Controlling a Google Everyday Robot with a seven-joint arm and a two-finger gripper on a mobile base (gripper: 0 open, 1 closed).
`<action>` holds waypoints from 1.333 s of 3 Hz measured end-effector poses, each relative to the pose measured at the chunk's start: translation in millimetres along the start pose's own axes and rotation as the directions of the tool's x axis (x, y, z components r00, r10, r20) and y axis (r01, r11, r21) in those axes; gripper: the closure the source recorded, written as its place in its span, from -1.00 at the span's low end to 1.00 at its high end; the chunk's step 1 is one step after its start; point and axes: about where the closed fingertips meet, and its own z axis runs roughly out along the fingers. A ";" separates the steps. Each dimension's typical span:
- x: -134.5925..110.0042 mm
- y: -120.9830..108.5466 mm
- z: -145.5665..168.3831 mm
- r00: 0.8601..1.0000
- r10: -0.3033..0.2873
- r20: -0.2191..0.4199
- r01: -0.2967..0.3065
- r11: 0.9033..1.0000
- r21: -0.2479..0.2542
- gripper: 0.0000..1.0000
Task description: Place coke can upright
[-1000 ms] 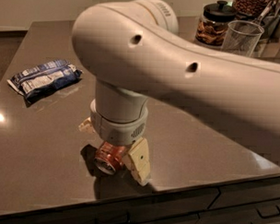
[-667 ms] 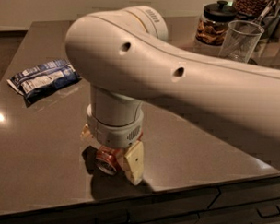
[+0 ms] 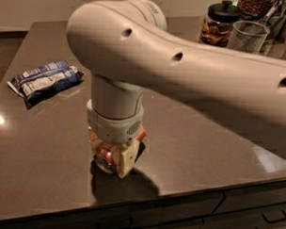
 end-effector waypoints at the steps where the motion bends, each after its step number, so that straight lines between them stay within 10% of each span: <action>1: 18.9 -13.8 -30.0 0.979 0.137 0.153 -0.138 0.990 -0.002 0.86; 2: 33.3 -26.1 -55.5 0.912 0.250 0.326 -0.263 0.965 -0.005 1.00; 3: 42.2 -33.2 -66.8 0.783 0.359 0.508 -0.395 0.918 -0.040 1.00; 4: 42.2 -38.6 -76.9 0.597 0.435 0.674 -0.506 0.856 -0.104 1.00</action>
Offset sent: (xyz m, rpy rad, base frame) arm 0.0693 -0.0169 0.0869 0.3823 0.4532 -0.3687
